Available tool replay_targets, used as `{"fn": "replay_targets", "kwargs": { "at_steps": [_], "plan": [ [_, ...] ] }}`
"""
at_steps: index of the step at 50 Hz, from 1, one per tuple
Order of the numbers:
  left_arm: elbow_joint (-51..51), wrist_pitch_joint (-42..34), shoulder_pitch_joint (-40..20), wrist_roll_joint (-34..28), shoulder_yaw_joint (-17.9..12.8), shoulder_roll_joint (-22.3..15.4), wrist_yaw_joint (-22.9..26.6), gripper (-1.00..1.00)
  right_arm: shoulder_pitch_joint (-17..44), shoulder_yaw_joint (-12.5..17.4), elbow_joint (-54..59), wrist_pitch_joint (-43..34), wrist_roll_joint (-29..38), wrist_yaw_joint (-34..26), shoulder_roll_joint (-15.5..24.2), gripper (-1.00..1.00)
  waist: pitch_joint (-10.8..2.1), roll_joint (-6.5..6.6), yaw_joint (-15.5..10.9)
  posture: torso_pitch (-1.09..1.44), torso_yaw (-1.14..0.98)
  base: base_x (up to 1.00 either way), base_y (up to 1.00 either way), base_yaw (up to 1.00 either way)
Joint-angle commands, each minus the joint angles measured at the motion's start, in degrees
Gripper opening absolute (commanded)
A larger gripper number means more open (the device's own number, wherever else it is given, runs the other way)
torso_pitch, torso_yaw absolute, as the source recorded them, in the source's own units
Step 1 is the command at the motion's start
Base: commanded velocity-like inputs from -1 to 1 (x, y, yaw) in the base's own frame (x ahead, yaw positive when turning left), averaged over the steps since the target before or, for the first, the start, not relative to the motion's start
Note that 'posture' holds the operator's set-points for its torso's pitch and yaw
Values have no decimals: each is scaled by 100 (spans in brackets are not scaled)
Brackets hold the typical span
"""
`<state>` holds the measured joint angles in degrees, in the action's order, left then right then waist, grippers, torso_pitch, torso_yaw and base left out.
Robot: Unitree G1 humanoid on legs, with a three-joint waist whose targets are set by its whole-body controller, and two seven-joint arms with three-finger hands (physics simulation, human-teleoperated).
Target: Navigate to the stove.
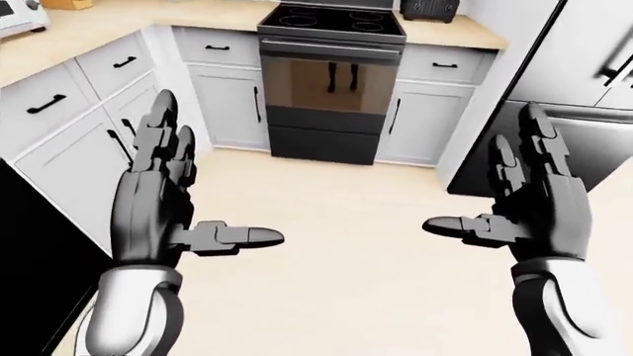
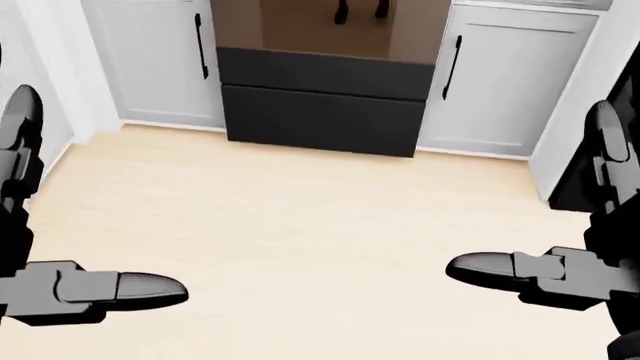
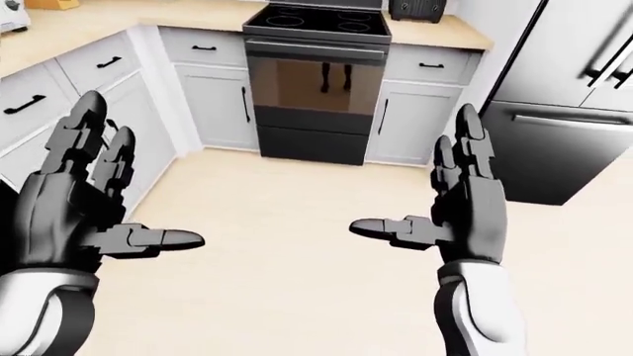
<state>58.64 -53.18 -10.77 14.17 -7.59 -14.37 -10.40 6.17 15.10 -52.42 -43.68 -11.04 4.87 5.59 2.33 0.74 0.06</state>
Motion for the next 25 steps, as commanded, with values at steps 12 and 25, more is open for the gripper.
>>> {"fn": "replay_targets", "kwargs": {
  "at_steps": [12,25],
  "plan": [
    [136,129,-110,-54,50,-2,39,100,137,129,-91,-4,-125,73,8,100,-5,-315,-130,0,0,0,0,0],
    [136,112,-108,-279,78,144,213,100,84,179,-86,103,-246,75,10,100,-165,-61,-24,0,0,0,0,0]
  ]
}}
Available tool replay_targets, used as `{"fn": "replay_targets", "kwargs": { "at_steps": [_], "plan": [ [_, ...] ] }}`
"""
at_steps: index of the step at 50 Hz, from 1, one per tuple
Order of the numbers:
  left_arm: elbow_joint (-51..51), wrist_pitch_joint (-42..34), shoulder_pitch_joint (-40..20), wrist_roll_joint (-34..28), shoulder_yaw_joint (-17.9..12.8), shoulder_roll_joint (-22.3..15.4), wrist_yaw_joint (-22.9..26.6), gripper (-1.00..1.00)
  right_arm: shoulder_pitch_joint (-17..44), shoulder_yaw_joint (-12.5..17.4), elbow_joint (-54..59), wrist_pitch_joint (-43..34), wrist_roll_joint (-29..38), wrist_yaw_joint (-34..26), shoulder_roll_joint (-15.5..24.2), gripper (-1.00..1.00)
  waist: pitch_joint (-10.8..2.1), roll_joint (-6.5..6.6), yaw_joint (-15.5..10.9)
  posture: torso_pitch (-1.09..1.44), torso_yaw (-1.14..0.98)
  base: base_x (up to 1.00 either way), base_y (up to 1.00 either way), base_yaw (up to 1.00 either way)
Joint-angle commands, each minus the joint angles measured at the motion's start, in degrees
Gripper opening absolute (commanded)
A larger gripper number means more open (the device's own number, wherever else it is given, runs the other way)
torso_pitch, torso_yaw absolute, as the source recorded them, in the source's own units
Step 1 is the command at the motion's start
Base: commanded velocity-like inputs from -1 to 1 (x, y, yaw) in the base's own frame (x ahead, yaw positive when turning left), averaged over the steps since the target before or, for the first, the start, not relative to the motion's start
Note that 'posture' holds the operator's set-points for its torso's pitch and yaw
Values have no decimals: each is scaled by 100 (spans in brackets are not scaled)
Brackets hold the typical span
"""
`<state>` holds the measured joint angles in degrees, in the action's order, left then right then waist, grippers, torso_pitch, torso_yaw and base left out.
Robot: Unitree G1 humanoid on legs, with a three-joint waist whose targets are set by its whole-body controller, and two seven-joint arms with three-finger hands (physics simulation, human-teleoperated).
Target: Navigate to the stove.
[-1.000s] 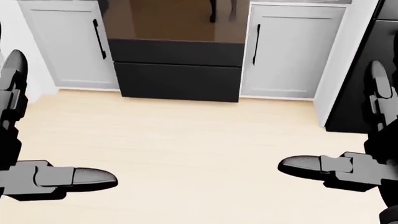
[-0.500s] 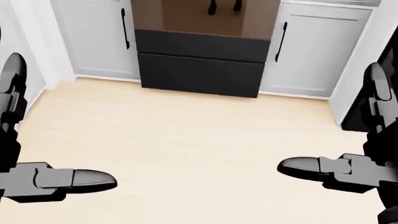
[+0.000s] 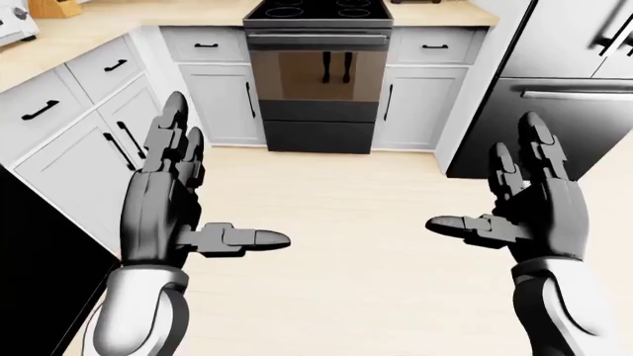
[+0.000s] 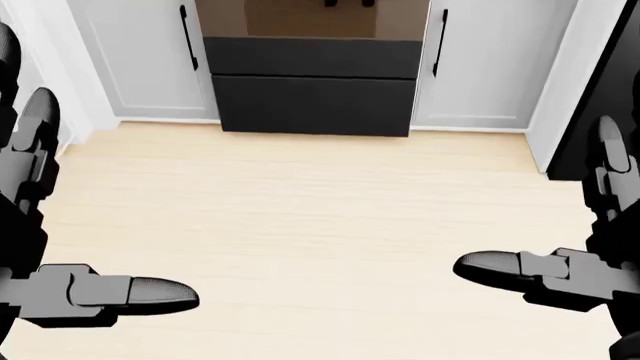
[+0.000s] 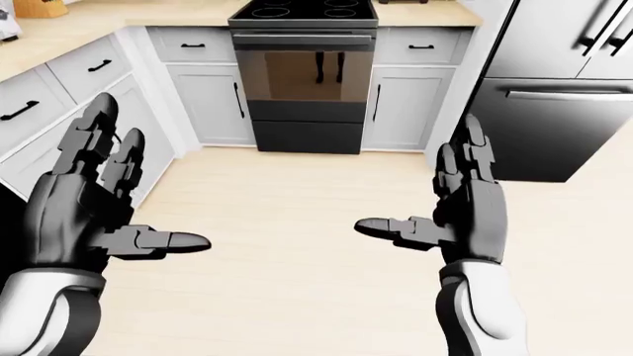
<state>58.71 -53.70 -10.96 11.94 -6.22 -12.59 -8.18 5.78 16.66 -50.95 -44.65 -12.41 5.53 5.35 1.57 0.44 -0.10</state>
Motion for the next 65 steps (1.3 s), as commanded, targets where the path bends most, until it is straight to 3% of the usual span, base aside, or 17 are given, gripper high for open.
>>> {"fn": "replay_targets", "kwargs": {
  "at_steps": [1,4,8,12,24,25,27,33,35,44,47,49,51,59,62,64,65],
  "plan": [
    [129,165,-91,-54,-54,-38,-15,100,98,35,-226,250,-156,3,32,100,-88,-33,-7,0,0,0,0,0],
    [129,158,-72,-99,-23,-26,2,100,71,-11,-174,304,-157,53,56,100,-170,-34,139,0,0,0,0,-29],
    [129,177,-64,-154,-52,12,62,100,82,-30,-132,293,-152,117,65,100,92,136,-73,0,0,-2,0,-74],
    [129,174,-58,-179,-56,24,76,100,61,-84,-137,278,-105,105,75,100,-66,5,65,0,0,0,0,0],
    [129,118,-108,-422,-35,171,285,100,58,-210,-151,294,-1,-70,10,100,-118,-106,-7,0,0,0,0,0],
    [129,104,-119,-424,-44,178,299,100,62,-217,-128,292,3,-70,12,100,-257,-71,-1,0,0,20,0,0],
    [129,101,-121,-460,-56,197,340,100,66,-201,-143,281,-27,-68,13,100,102,-82,-9,0,0,37,0,0],
    [129,90,-109,-632,-25,276,446,100,41,-185,-150,313,-75,-64,8,100,145,-389,-61,0,0,50,0,0],
    [129,90,-110,-659,-22,296,472,100,27,-198,-180,310,-79,-66,9,100,298,-280,-76,0,0,73,0,0],
    [129,82,-110,-698,-50,328,518,100,29,-198,-239,244,-77,-58,8,100,53,-85,55,0,0,77,0,0],
    [129,93,-100,-668,-42,314,484,100,7,-212,-218,286,-56,-71,0,100,-34,112,139,0,0,78,0,0],
    [129,108,-87,-652,-49,310,479,100,8,-198,-227,272,-63,-74,0,100,-103,420,129,0,0,79,0,0],
    [129,117,-73,-668,-32,305,480,100,20,-169,-198,286,-69,-74,2,100,161,339,84,0,0,79,0,0],
    [129,76,-116,-747,-10,353,539,100,45,-139,-209,262,-118,-22,15,100,-8,232,-130,0,0,78,0,0],
    [129,74,-118,-773,-25,368,573,100,36,-145,-194,286,-126,-20,14,100,-142,68,-172,0,0,79,0,0],
    [129,80,-113,-783,-25,371,584,100,48,-142,-199,274,-134,-8,21,100,-191,-276,-99,0,0,78,0,0],
    [129,71,-123,-780,-35,371,588,100,62,-131,-220,242,-151,3,24,100,-45,-180,-78,0,0,77,0,0]
  ]
}}
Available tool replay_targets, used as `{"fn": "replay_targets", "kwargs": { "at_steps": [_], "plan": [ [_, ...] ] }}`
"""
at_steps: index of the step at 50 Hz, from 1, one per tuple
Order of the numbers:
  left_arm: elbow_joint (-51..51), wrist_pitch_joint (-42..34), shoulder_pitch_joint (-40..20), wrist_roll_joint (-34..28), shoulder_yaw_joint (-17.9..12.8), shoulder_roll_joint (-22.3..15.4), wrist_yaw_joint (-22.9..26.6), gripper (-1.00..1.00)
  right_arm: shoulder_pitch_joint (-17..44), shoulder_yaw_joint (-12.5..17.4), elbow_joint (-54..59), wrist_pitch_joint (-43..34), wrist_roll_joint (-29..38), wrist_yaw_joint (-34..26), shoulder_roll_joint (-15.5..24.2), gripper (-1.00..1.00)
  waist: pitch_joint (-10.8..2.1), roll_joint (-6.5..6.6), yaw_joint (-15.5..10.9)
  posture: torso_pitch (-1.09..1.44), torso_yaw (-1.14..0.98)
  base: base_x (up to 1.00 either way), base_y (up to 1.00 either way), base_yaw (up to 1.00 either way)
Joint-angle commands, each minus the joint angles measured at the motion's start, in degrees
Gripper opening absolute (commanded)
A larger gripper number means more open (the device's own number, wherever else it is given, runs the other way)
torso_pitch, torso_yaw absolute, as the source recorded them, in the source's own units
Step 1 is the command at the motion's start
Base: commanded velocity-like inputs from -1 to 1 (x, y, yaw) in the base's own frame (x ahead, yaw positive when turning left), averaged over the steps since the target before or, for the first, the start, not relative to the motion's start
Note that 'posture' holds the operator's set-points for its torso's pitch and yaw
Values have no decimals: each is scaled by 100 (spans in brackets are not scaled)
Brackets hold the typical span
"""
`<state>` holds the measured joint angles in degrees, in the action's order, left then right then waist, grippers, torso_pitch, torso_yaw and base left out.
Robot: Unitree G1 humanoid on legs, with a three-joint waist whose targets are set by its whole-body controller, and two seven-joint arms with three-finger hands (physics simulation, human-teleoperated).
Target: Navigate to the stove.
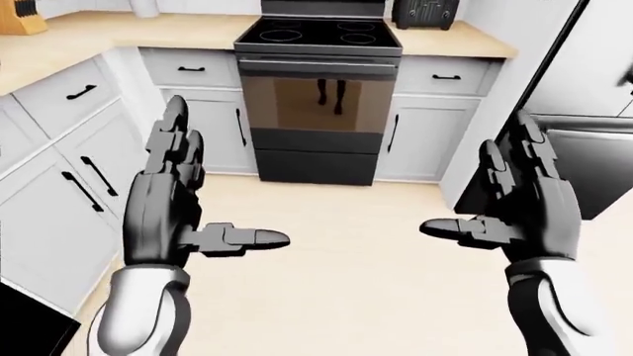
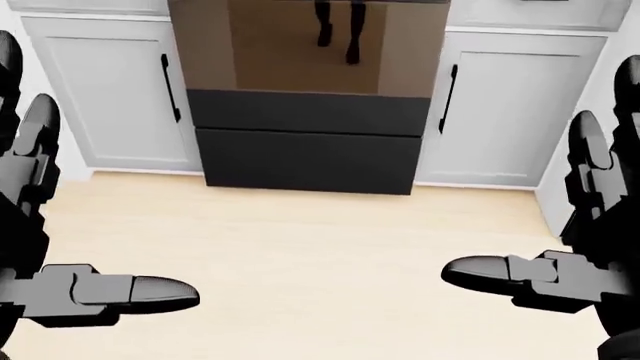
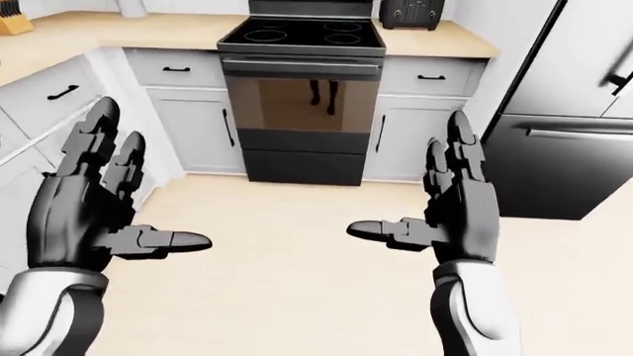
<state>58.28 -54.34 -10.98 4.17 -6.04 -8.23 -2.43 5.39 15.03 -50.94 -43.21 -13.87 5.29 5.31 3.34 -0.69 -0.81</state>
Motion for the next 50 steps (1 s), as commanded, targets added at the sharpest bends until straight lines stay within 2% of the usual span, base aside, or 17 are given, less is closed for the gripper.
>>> {"fn": "replay_targets", "kwargs": {
  "at_steps": [1,4,9,11,14,15,18,23,26,27,30,35,37,39,40,43,50],
  "plan": [
    [172,131,-125,2,-55,-64,12,100,105,33,-229,87,-10,33,33,100,39,-61,4,0,0,79,0,0],
    [172,123,-132,24,-70,-77,-1,100,111,56,-208,106,-36,39,40,100,-163,-172,109,0,0,79,0,0],
    [172,109,-148,19,-77,-73,-1,100,124,52,-139,144,-23,64,52,100,-166,-137,215,0,0,75,0,0],
    [172,120,-135,12,-79,-69,4,100,121,58,-133,151,-43,84,43,100,-263,-18,191,0,0,52,0,0],
    [172,131,-126,35,-84,-83,-11,100,113,35,-106,168,16,116,55,100,-361,444,129,0,0,40,0,0],
    [172,134,-122,49,-85,-85,-20,100,107,39,-86,205,27,113,48,100,-86,357,93,0,0,22,0,0],
    [172,140,-112,90,-105,-103,-41,100,111,17,-92,178,88,141,55,100,-255,355,18,0,0,14,0,0],
    [172,134,-113,168,-96,-163,-112,100,94,8,-116,175,149,122,47,100,-61,137,-2,0,0,0,0,0],
    [172,122,-123,192,-78,-186,-146,100,116,32,-128,145,146,114,41,100,-181,-326,84,0,0,0,0,0],
    [172,122,-122,200,-81,-186,-149,100,119,26,-146,135,147,117,40,100,-202,-196,7,0,0,0,0,0],
    [172,110,-136,215,-72,-204,-168,100,123,16,-92,168,200,117,56,100,-152,-282,68,0,0,0,0,0],
    [172,94,-149,177,-70,-183,-130,100,125,-65,65,296,520,76,68,100,-74,-176,78,0,0,0,0,0],
    [172,85,-157,142,-73,-160,-96,100,155,-43,-13,202,520,73,59,100,-102,-39,117,0,0,0,0,0],
    [172,87,-153,102,-69,-138,-61,100,157,-48,-24,188,537,70,46,100,-239,295,132,0,0,0,0,0],
    [172,84,-158,88,-72,-131,-49,100,142,-33,-62,201,486,30,29,100,-184,136,118,0,0,0,0,0],
    [172,87,-154,49,-53,-106,-33,100,126,6,-41,258,409,-4,13,100,-282,27,59,0,0,0,0,0],
    [172,130,-107,-11,-33,-71,4,100,88,49,-71,310,249,20,6,100,-355,-24,23,0,0,0,0,0]
  ]
}}
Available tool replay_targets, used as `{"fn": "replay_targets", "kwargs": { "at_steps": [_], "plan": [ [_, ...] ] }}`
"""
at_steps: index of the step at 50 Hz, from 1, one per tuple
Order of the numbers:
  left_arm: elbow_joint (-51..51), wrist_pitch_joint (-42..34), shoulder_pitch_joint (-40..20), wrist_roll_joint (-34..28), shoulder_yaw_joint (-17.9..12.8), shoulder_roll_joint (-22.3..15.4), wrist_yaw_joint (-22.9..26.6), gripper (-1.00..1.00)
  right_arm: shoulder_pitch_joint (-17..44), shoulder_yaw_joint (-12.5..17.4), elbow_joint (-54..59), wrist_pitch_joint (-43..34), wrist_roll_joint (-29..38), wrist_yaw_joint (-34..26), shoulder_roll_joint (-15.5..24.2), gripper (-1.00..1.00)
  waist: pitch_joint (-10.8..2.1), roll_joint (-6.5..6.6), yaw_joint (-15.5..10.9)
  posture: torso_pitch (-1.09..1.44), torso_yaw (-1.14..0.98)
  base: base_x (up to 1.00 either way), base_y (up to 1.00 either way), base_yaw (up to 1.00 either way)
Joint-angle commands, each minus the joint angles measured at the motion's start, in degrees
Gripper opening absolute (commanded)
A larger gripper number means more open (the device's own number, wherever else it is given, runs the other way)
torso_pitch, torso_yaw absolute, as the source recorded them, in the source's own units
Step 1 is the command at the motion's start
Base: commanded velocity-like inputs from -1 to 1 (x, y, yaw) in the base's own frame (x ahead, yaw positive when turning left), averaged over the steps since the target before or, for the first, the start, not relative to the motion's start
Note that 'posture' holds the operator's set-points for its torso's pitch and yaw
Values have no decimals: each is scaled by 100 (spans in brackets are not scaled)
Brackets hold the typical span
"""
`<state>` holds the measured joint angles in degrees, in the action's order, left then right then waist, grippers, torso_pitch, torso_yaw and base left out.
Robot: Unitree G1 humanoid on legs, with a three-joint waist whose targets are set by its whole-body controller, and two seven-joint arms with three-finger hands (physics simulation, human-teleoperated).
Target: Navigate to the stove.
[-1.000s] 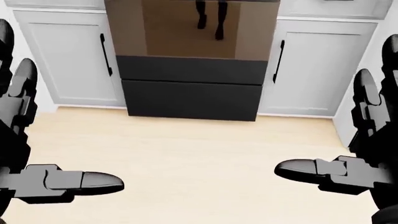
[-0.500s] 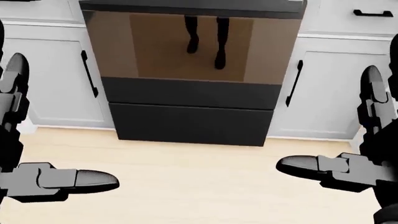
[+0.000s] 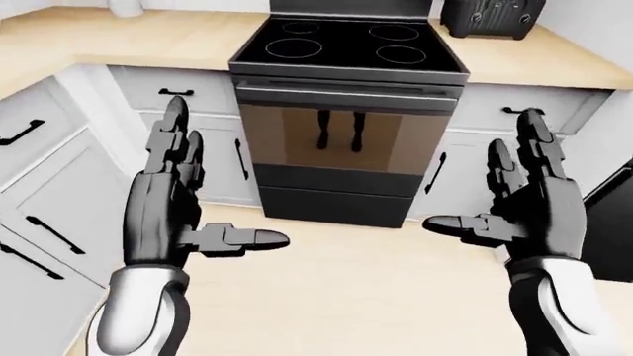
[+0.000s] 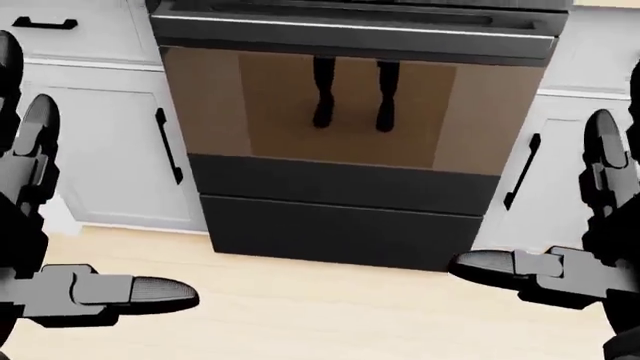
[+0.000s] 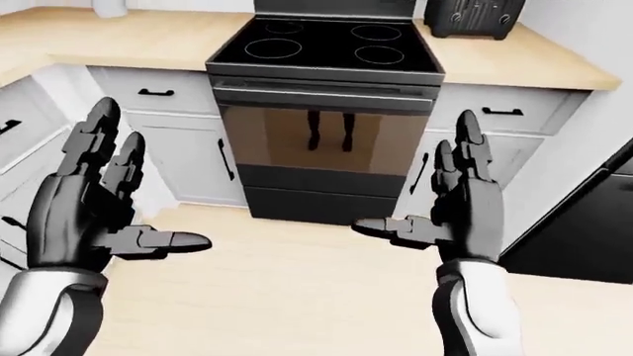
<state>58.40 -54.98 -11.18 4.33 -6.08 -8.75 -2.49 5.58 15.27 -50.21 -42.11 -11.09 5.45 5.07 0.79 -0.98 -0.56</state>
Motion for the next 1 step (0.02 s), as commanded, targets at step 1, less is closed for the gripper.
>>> {"fn": "replay_targets", "kwargs": {
  "at_steps": [1],
  "plan": [
    [159,188,-94,-30,-41,-10,18,100,65,33,-162,192,-66,7,26,100,-100,8,-1,0,0,0,0,0]
  ]
}}
